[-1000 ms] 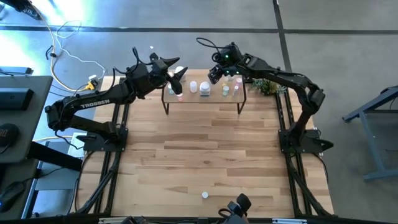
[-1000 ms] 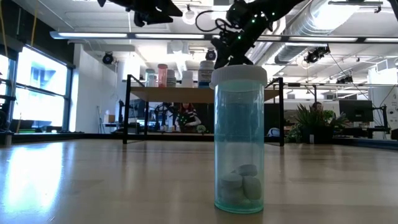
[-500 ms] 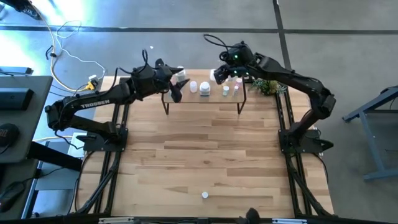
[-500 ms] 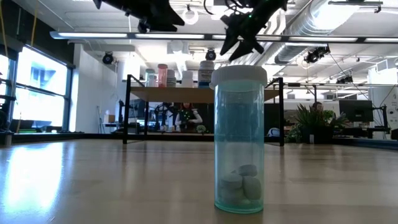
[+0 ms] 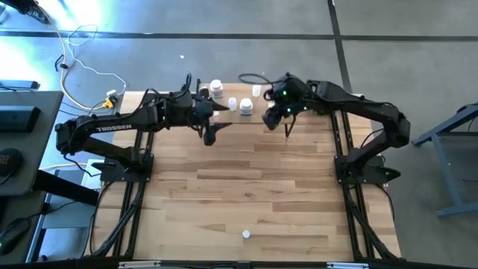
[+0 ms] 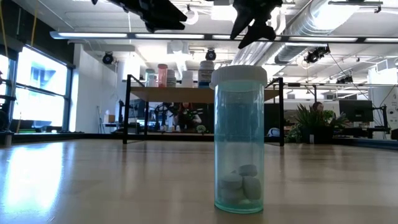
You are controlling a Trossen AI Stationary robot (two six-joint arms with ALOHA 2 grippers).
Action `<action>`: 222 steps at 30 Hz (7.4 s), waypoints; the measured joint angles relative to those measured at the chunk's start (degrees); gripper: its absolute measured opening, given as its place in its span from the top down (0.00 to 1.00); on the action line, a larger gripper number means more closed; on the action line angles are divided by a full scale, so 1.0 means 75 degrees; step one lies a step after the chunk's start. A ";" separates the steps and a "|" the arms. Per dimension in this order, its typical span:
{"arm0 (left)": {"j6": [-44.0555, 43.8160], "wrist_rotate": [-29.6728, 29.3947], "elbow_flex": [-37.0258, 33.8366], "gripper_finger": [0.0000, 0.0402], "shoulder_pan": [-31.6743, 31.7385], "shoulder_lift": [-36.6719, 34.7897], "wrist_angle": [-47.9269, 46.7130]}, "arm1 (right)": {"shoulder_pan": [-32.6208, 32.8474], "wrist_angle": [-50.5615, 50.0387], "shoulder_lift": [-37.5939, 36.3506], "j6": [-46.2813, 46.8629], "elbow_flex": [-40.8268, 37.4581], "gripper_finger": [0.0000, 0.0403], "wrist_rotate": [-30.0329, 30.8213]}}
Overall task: Pick and place medicine bottles onto shelf by color
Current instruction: Put the blue pill bottle on the shelf
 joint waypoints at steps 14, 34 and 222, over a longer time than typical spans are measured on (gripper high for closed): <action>-0.1202 -0.0012 0.0000 0.37 -0.1174 0.0000 -0.0370 | 0.1829 -0.1483 0.0000 0.0339 0.0000 0.51 -0.0185; -0.5291 -0.0788 0.0000 0.37 -0.4272 0.0000 -0.2102 | 0.4820 -0.1317 0.0003 0.0458 0.0000 0.51 -0.0583; -0.0925 0.2719 -0.0003 0.37 0.1107 -0.0589 -0.1779 | -0.0809 0.1043 0.1104 -0.4065 0.0000 0.75 0.0766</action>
